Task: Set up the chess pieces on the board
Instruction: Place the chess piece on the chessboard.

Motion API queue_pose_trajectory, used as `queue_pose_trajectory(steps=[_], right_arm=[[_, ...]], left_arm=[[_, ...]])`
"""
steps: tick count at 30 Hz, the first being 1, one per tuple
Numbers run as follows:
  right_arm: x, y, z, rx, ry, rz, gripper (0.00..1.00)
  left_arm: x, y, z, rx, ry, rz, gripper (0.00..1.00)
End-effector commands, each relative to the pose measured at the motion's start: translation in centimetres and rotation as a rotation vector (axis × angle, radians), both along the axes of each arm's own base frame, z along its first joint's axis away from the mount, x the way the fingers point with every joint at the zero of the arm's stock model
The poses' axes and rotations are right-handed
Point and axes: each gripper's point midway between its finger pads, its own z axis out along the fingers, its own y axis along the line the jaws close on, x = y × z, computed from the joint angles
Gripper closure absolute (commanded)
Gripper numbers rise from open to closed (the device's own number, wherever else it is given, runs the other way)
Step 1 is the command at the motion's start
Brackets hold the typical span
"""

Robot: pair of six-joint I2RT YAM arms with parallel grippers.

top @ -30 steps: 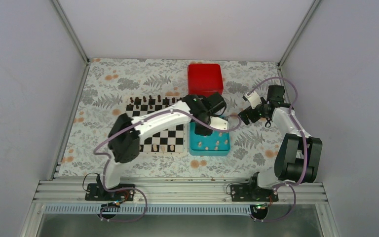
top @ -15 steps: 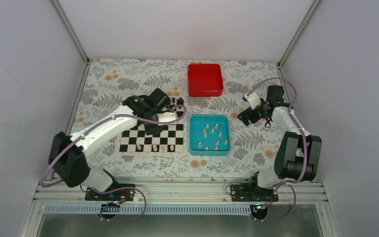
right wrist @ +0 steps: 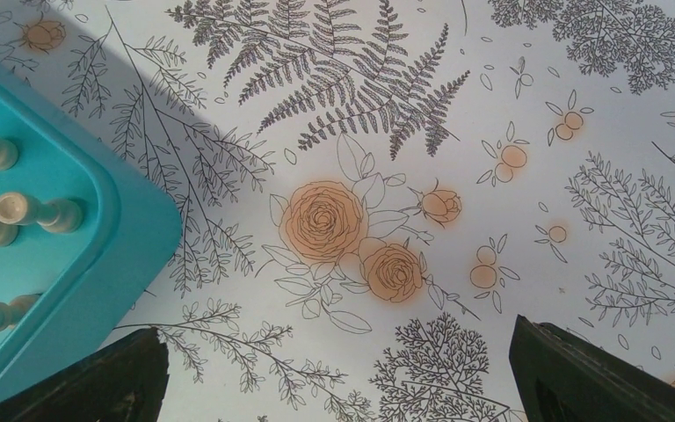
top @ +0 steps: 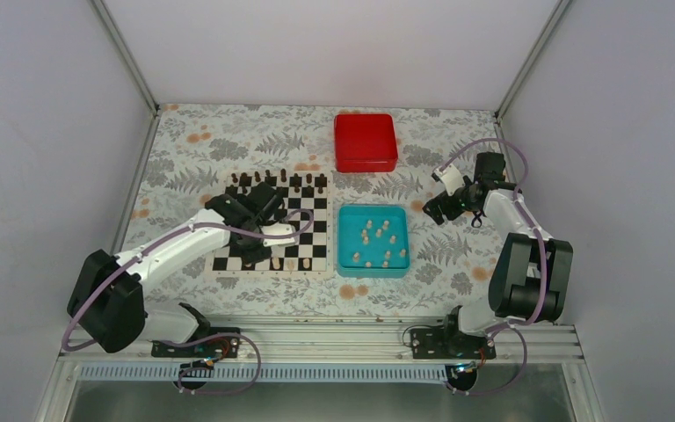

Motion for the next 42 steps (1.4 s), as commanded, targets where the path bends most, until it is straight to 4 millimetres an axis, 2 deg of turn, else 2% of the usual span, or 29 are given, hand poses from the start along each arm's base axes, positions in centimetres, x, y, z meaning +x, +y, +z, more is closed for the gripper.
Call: queue_pose_trajectory(steps=[1,18,32,42], right_arm=[[0.2,-0.5,-0.1,-0.003,0.003,-0.012,0.0],[-0.2,-0.6,-1.0,-0.009,0.026,-0.016,0.0],[-0.3,-0.6,-1.3,-0.006,0.035,-0.015,0.0],[-0.4,-0.5,-1.5,-0.003,0.042,-0.011,0.0]], left_arm=[[0.3,0.0,-1.1,-0.055,0.005,0.022,0.87],[-1.2,-0.7,-5.7,-0.107,0.09,0.039,0.87],[-1.5,0.1,-6.6,-0.095,0.092,0.05,0.87],[-0.9,0.3,-5.9,-0.105,0.079,0.056,0.88]])
